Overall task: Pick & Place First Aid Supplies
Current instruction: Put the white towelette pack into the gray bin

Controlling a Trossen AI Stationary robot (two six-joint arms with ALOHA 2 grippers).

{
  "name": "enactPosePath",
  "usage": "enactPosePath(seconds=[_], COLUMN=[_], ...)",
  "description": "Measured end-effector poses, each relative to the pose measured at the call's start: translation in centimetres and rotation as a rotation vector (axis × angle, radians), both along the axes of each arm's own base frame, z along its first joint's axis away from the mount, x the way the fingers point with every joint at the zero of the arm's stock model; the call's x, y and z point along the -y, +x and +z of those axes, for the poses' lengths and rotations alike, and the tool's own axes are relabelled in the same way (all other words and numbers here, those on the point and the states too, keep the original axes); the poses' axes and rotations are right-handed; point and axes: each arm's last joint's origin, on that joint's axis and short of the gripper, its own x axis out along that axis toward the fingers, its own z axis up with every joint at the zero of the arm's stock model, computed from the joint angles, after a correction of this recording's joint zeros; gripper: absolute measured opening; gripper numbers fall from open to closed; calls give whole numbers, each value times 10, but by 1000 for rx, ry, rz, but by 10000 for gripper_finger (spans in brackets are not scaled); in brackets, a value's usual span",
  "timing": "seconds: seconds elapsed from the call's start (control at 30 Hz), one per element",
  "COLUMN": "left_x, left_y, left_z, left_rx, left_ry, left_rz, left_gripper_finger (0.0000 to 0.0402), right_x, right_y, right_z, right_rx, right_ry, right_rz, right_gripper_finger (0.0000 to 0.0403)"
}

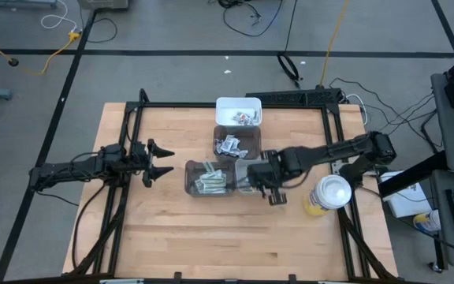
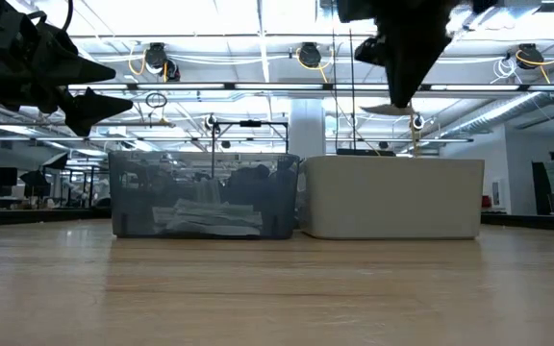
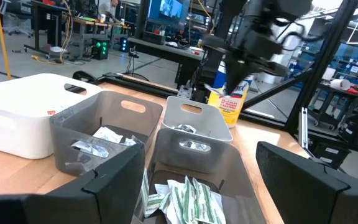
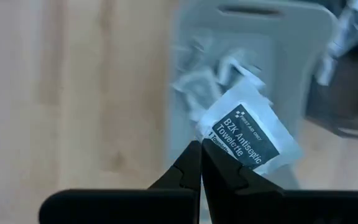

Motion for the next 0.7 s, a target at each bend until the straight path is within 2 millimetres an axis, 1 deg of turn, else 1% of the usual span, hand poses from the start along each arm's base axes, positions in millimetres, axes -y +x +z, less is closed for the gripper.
enactPosePath(seconds=[0.23,0.33,0.47,0.7], left_x=[0,0,0,0], left_y=[0,0,0,0], left_z=[0,0,0,0], left_rx=[0,0,0,0], left_ry=[0,0,0,0], left_rz=[0,0,0,0], left_gripper_finger=[310,310,310,310], right_x=[38,48,51,51], right_y=[4,5,13,32], right_z=[0,0,-9,-36], right_rx=[-7,-8,-6,-10], right_ry=[16,40,41,43], right_rz=[-81,-111,-121,-120], right_gripper_finger=[0,0,0,0])
